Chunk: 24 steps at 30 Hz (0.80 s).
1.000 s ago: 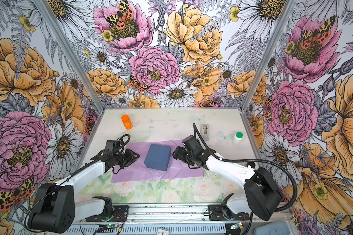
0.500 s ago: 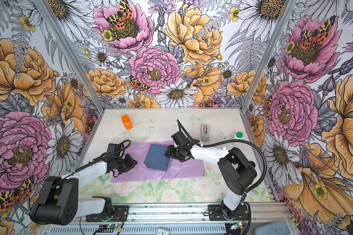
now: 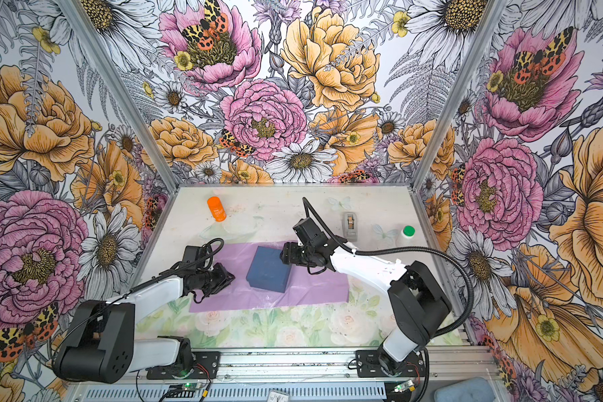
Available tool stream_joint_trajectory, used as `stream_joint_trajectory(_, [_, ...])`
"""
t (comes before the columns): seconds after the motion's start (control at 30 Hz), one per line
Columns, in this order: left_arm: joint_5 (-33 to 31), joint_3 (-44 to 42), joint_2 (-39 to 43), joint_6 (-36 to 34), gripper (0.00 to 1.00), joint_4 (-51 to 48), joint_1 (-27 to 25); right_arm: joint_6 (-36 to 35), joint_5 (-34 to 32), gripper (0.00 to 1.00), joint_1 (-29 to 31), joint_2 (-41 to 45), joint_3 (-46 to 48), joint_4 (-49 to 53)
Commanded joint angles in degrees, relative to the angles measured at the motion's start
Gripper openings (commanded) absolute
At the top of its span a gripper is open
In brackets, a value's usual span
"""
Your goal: Wrap the gift box in paper
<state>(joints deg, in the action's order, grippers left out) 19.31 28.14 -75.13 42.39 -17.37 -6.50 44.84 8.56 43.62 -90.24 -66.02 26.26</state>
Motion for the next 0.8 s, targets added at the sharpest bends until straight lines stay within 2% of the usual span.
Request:
stream_joint_trajectory(0.0, [-2.58,-2.48,-1.64,-1.41,0.29,-1.36,0.74,-2.34,-10.77,0.86,5.2,-1.34,-7.55,8.87])
stream_joint_trajectory(0.07, [-2.66,-2.52,-1.6,-1.52,0.29,-1.27,0.84,-2.49,-16.23,0.99,8.52,-4.47,-12.19,13.5])
stream_joint_trajectory(0.2, [-2.63,-2.65,-1.77,-1.7,0.29,-0.93,0.97,-3.28,-20.47,0.99,13.76,-10.85,-19.96,15.97])
stream_joint_trajectory(0.3, [-2.3,-3.08,-2.05,-1.85,0.29,-0.3,1.27,-7.25,-13.61,0.9,14.86,-13.99,-22.55,11.04])
stream_joint_trajectory(0.47, [-1.68,-3.51,-2.49,-2.2,0.29,0.22,1.91,-4.46,-5.0,0.71,14.65,-17.87,-22.99,4.74])
stream_joint_trajectory(0.67, [-1.46,-4.06,-2.56,-2.2,0.29,0.8,2.28,-2.65,0.26,0.58,14.86,-22.43,-24.7,1.3])
stream_joint_trajectory(0.77, [-1.33,-4.3,-2.69,-2.15,0.29,1.08,2.42,-2.75,1.49,0.54,14.93,-24.76,-26.88,1.4])
